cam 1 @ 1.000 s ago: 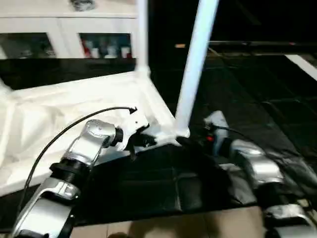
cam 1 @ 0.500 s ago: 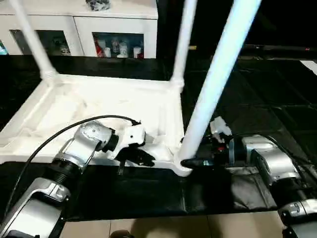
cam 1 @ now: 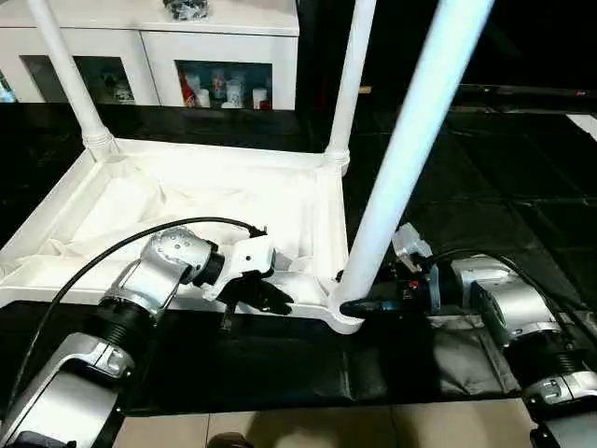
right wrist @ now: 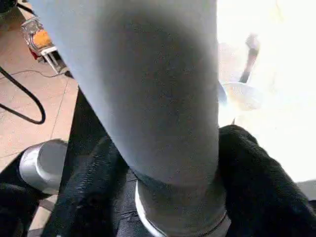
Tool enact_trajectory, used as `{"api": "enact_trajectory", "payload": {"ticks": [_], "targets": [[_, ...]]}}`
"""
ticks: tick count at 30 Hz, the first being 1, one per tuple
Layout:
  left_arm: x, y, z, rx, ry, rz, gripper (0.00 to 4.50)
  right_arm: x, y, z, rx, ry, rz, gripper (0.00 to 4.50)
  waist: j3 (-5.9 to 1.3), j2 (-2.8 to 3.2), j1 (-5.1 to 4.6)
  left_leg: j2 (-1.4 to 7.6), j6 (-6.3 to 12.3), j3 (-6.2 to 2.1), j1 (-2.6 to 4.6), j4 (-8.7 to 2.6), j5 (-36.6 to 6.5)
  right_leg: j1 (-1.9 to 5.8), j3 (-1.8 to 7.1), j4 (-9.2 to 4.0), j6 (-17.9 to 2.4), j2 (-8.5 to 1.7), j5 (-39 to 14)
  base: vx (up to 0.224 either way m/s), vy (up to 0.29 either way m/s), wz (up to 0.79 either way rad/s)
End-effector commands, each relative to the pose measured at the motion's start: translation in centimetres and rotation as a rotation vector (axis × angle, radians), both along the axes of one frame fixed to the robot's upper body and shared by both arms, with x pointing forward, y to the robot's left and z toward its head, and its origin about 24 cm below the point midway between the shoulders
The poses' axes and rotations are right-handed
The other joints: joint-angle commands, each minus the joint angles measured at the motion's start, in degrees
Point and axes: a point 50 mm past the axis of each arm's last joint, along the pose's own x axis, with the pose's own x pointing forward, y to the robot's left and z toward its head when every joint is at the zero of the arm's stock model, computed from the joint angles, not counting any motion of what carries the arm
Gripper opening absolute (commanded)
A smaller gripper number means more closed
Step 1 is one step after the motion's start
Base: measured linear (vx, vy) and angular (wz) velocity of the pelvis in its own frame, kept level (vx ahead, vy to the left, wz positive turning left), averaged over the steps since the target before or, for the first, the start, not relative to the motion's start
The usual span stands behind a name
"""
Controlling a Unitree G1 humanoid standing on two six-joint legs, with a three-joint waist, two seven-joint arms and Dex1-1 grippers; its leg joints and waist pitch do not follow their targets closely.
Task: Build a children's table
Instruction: Rotate leg to tighten
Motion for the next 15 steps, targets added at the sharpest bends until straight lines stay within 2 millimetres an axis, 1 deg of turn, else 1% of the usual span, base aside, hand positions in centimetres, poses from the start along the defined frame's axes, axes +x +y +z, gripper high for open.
{"api": "enact_trajectory", "payload": {"ticks": [1, 6, 7, 8, 10, 11, 12, 13, 14, 15], "targets": [[0.2, -0.6, 0.6, 0.019, -0.026, -0.052, 0.00, -0.1, 0.2, 0.1, 0.004, 0.008, 0.032, 2.40, -4.44, 0.12, -0.30, 2.74, 2.65, -0.58, 0.18, -3.75, -7.3, 3.29, 3.44, -3.98, -10.7, -4.89, -13.5, 0.000, 0.000, 0.00], [0.7, -0.7, 0.6, 0.010, -0.026, 0.012, 0.00, -0.3, 0.5, 0.1, 0.035, 0.014, 0.021, 2.17, -4.33, 0.11, -0.24, 2.72, 2.41, -0.56, 0.34, -3.80, -8.2, 3.23, 3.44, -4.28, -10.1, -4.92, -15.4, 0.000, 0.000, 0.00], [0.9, -0.8, 0.6, 0.001, -0.023, 0.053, 0.00, -0.4, 0.7, 0.1, 0.053, 0.018, 0.002, 2.17, -4.33, 0.09, -0.31, 2.74, 2.31, -0.54, 0.32, -3.83, -8.2, 3.28, 3.48, -4.20, -10.0, -4.87, -15.4, 0.000, 0.000, 0.00], [1.1, -0.9, 0.6, -0.005, -0.022, 0.080, 0.00, -0.4, 0.9, 0.1, 0.066, 0.022, -0.014, 2.17, -4.27, 0.14, -0.16, 2.83, 2.21, -0.52, 0.50, -3.86, -8.4, 3.11, 3.53, -4.33, -10.0, -4.91, -15.9, 0.000, 0.000, 0.00], [1.4, -1.3, 0.8, -0.027, -0.032, 0.120, 0.00, -0.4, 1.2, -0.2, 0.065, 0.031, -0.052, 2.12, -4.23, 0.11, -0.19, 2.70, 1.93, -0.62, 0.35, -3.92, -8.5, 3.29, 3.48, -4.44, -9.6, -4.95, -16.9, 0.000, 0.000, 0.00], [1.5, -1.5, 0.8, -0.035, -0.031, 0.143, 0.00, -0.3, 1.5, -0.4, 0.054, 0.026, -0.083, 2.11, -4.23, 0.21, -0.28, 2.70, 1.58, -0.63, 0.41, -3.94, -9.0, 3.21, 3.46, -4.57, -9.1, -4.98, -18.1, 0.000, 0.000, 0.00], [1.8, -2.0, 0.9, -0.049, -0.039, 0.186, 0.00, 0.0, 2.0, -0.8, 0.040, 0.027, -0.155, 2.11, -4.11, 0.19, -0.49, 2.66, 1.08, -0.72, 0.42, -4.06, -9.4, 3.13, 3.46, -4.76, -8.7, -5.02, -19.3, 0.000, 0.000, 0.00], [2.5, -3.1, 1.2, -0.097, -0.032, 0.292, 0.00, 1.0, 3.1, -1.6, -0.001, 0.025, -0.327, 2.11, -4.13, 0.22, -0.62, 2.57, 0.78, -0.77, 0.46, -4.06, -9.6, 3.12, 3.40, -4.81, -8.5, -5.02, -19.9, 0.000, 0.000, 0.00], [2.5, -3.3, 1.2, -0.104, -0.033, 0.306, 0.00, 1.1, 3.3, -1.7, -0.005, 0.029, -0.353, 2.10, -3.92, 0.35, -1.03, 2.44, -0.31, -0.88, 0.54, -4.17, -10.4, 2.90, 3.27, -5.05, -8.0, -5.05, -22.1, 0.000, 0.000, 0.00], [3.0, -4.1, 1.3, -0.131, -0.035, 0.383, 0.00, 1.8, 4.1, -2.0, -0.022, 0.041, -0.454, 2.09, -4.05, 0.54, -1.53, 2.18, -0.94, -1.09, 0.48, -4.21, -11.0, 3.24, 3.14, -5.29, -7.1, -5.24, -24.6, 0.000, 0.000, 0.00]]}}
